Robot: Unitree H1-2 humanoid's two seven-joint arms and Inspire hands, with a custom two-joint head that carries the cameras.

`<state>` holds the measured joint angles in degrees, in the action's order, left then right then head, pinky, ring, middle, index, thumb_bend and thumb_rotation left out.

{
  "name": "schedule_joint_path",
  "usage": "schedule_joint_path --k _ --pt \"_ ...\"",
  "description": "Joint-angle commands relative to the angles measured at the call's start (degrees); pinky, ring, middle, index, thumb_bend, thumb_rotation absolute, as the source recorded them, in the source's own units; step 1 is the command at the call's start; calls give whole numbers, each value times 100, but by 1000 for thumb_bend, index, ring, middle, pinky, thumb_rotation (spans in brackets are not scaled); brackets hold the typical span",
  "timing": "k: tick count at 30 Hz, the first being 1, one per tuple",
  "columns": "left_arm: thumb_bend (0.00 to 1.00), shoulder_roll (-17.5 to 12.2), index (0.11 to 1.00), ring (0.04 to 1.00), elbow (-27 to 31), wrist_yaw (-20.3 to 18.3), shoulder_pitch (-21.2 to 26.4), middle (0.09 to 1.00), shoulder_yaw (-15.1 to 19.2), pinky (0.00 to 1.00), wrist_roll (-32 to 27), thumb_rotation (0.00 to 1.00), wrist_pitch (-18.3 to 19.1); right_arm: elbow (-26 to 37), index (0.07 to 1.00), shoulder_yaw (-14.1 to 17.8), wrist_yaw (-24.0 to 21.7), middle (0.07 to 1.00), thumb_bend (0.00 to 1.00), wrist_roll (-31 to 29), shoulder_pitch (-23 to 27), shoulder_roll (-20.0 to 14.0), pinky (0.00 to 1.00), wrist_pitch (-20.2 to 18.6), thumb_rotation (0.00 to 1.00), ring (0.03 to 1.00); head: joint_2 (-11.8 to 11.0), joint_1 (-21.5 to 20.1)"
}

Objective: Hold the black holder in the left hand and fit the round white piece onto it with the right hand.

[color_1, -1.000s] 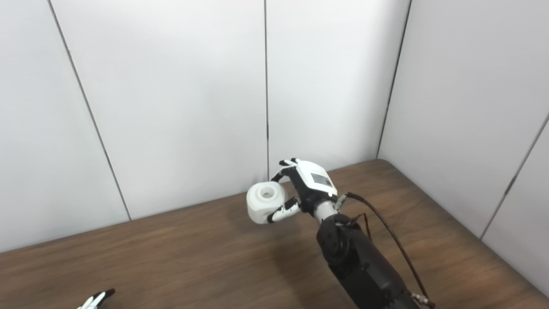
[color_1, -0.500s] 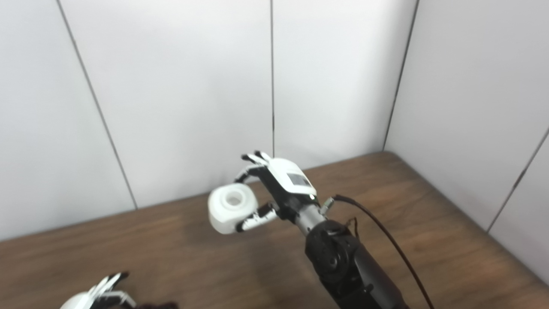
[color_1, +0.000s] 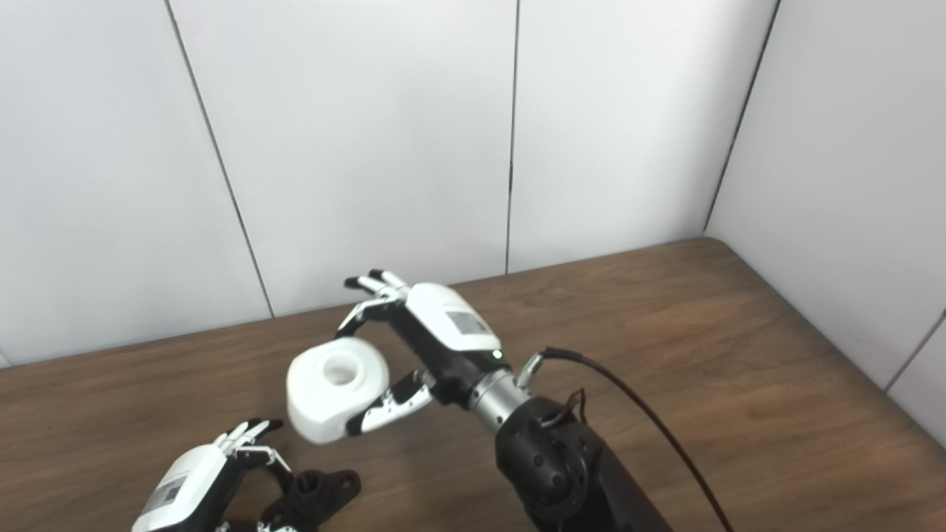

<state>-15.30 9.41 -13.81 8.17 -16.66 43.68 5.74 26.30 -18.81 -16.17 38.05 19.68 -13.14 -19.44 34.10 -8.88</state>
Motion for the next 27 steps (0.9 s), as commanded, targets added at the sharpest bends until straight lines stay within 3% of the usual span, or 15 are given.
schedule_joint_path --k 1,5,11,27 --pt "517 32 482 994 358 -50 138 951 -38 1000 158 48 100 306 478 -5 -53 930 508 104 81 46 828 112 144 977 44 106" --pt "517 66 483 995 445 -75 143 952 -86 1000 191 48 152 372 478 -153 -248 934 507 183 -98 166 885 106 143 980 113 248" --pt "517 130 482 980 449 60 127 938 -101 1000 226 49 35 329 477 -298 -374 935 506 258 -282 223 855 207 146 975 216 414" --pt "516 191 481 972 463 249 91 928 -201 1000 266 49 -43 342 479 -473 -467 952 502 445 -713 307 919 365 147 1000 273 560"
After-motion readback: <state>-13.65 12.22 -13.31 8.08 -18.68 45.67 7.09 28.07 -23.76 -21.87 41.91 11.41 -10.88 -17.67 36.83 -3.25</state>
